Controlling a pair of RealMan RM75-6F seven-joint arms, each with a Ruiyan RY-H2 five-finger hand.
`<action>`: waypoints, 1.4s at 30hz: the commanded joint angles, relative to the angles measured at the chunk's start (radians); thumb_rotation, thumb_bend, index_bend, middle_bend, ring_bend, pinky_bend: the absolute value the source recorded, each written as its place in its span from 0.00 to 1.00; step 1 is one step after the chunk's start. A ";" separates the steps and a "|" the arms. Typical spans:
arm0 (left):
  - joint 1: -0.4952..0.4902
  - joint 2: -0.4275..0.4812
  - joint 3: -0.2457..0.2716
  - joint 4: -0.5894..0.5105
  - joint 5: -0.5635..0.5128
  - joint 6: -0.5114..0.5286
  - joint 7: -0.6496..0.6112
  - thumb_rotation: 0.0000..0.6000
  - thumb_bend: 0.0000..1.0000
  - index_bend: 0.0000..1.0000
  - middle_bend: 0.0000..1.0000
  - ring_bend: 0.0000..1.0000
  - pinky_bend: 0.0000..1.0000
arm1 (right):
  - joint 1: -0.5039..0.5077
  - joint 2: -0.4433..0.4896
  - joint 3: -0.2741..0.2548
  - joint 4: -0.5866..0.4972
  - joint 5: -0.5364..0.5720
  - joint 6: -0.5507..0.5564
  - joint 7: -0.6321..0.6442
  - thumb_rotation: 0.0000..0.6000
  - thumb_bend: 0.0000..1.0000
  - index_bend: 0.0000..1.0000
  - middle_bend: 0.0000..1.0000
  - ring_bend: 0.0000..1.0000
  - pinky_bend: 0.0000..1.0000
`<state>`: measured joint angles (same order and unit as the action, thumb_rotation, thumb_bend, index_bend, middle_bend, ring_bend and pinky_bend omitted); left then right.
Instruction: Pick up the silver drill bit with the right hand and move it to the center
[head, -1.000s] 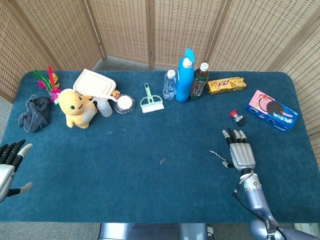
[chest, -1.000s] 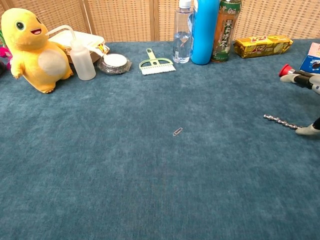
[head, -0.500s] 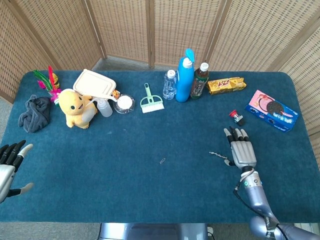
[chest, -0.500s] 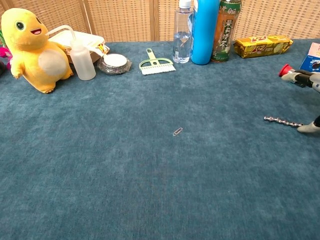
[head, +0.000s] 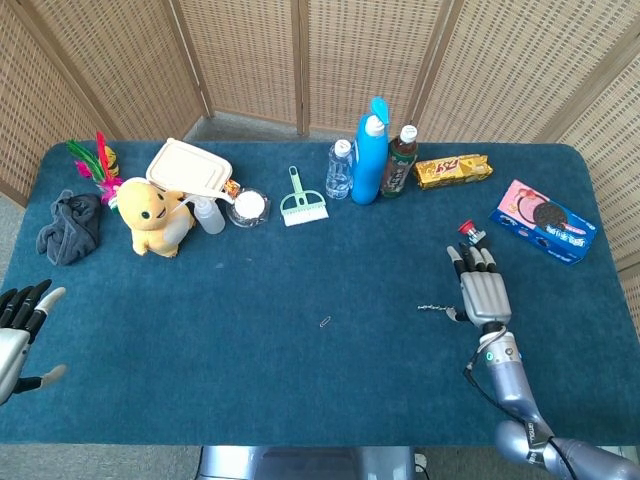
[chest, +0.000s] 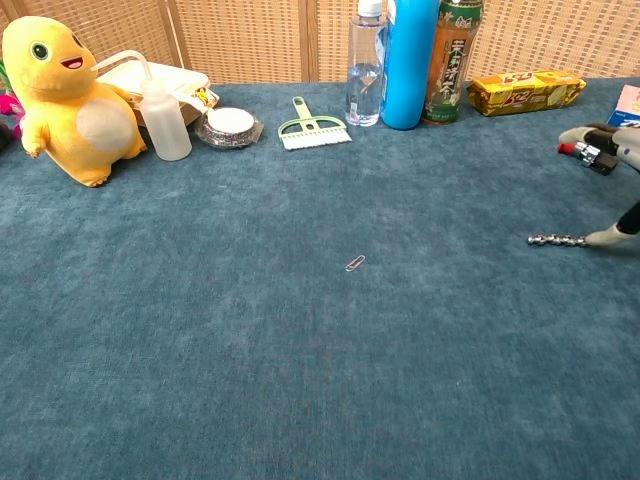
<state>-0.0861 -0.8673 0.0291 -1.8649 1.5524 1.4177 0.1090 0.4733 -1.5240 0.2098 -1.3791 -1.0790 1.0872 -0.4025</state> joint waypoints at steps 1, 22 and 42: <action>-0.001 -0.001 0.001 0.000 0.001 -0.002 0.001 1.00 0.17 0.03 0.00 0.00 0.00 | 0.005 0.004 0.000 -0.008 -0.003 0.004 -0.009 1.00 0.00 0.00 0.00 0.00 0.00; 0.000 0.006 0.001 -0.001 0.000 0.001 -0.012 1.00 0.17 0.03 0.00 0.00 0.00 | 0.049 -0.005 0.008 -0.151 0.042 -0.036 0.006 1.00 0.00 0.41 0.00 0.00 0.00; -0.002 0.010 0.002 -0.001 -0.004 -0.004 -0.019 1.00 0.17 0.03 0.00 0.00 0.00 | 0.052 -0.038 -0.008 -0.082 0.058 -0.022 0.035 1.00 0.06 0.50 0.00 0.00 0.00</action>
<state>-0.0879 -0.8574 0.0307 -1.8660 1.5487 1.4132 0.0896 0.5251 -1.5626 0.2029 -1.4618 -1.0204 1.0656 -0.3694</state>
